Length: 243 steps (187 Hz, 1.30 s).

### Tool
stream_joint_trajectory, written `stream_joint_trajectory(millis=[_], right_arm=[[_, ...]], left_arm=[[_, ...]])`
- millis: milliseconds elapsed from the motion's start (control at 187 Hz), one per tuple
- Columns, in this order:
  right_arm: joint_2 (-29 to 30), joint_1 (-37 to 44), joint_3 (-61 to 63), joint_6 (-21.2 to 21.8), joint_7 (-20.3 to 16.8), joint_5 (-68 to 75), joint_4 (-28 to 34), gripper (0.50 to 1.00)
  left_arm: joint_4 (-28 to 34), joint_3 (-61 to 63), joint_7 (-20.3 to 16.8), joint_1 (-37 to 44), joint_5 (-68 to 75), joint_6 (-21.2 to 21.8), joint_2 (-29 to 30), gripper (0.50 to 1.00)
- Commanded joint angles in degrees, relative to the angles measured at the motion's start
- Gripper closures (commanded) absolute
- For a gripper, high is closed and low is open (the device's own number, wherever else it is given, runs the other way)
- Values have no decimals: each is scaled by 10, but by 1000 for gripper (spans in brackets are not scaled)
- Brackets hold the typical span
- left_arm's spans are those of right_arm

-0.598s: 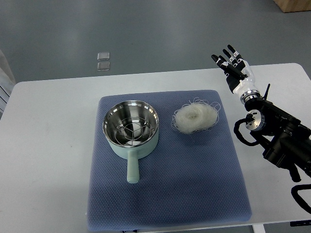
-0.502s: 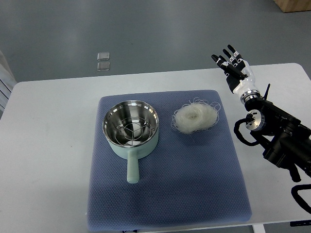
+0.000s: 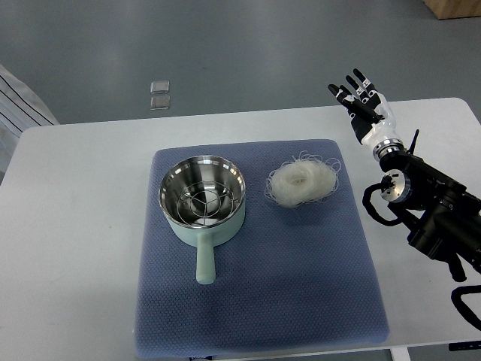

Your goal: Put vermicelli into pot with right hand

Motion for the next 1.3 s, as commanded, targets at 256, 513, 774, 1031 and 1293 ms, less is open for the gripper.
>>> stream_joint_trajectory(millis=[256,513,774,1031,1293], right_arm=[[0,0,0,0,0,0,0,570],[-1,1,-1,-1,-1,0,-1,570],[0,5,-1,-1,-1,0,0,570],[-1,5,-1,-1,-1,-1,2,570],[-28,24,-13,-1,-1,-59,16,570]], left_arm=[[0,0,0,1,0,0,0,500],[0,0,0,1,0,0,0,500],[0,0,0,0,0,0,0,500],[0,0,0,0,0,0,0,500],[0,0,0,0,0,0,0,500]])
